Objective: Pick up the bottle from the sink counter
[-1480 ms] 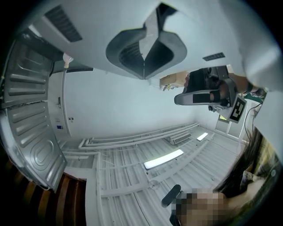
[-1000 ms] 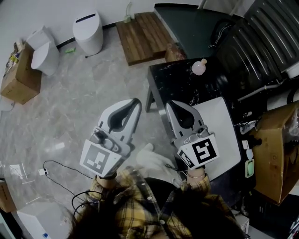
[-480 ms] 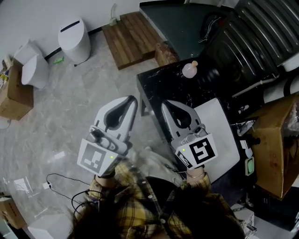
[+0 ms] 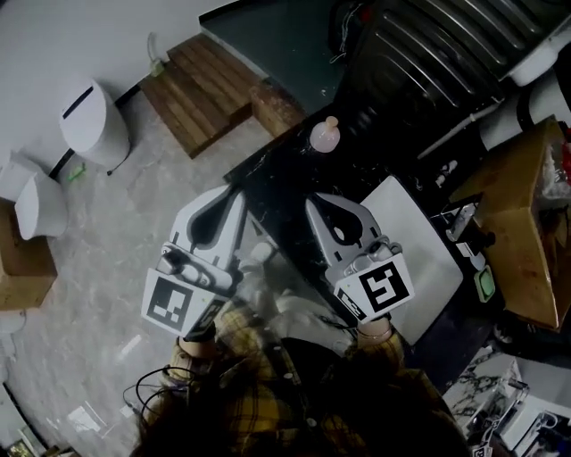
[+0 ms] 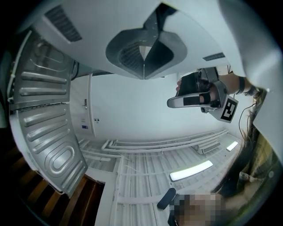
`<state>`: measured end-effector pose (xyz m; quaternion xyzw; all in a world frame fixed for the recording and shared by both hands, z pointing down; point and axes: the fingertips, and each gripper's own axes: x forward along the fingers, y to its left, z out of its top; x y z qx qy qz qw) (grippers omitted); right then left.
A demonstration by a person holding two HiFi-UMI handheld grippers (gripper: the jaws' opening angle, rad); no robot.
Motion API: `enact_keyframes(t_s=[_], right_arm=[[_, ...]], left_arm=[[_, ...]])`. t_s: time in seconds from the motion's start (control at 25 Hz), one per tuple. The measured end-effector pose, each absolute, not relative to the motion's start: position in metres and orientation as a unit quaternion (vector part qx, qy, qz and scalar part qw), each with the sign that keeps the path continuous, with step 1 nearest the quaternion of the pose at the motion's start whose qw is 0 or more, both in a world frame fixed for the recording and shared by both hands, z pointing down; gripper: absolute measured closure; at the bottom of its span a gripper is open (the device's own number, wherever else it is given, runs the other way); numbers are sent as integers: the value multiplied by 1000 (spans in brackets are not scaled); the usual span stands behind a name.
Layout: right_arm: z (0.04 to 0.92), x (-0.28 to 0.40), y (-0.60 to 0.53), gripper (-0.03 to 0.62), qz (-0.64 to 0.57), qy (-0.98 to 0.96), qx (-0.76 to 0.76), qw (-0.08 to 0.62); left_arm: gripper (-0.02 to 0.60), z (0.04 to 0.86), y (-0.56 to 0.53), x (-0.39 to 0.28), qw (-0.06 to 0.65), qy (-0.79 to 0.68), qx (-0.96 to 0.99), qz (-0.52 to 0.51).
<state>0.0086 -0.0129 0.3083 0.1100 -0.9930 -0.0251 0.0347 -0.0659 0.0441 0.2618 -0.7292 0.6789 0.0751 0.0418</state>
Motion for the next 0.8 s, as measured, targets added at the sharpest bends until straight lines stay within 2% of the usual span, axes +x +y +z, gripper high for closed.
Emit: enact_keyframes(t_s=[0.52,0.8], right_arm=[[301,-41,-125,577,-32,-964,260,49],[300,-38,-160,577,-34,-938,340,56]], left_arm=[[555,259,-109,-111,37,531,-842,88],[555,268,-162,-109,24,457,-885,80]])
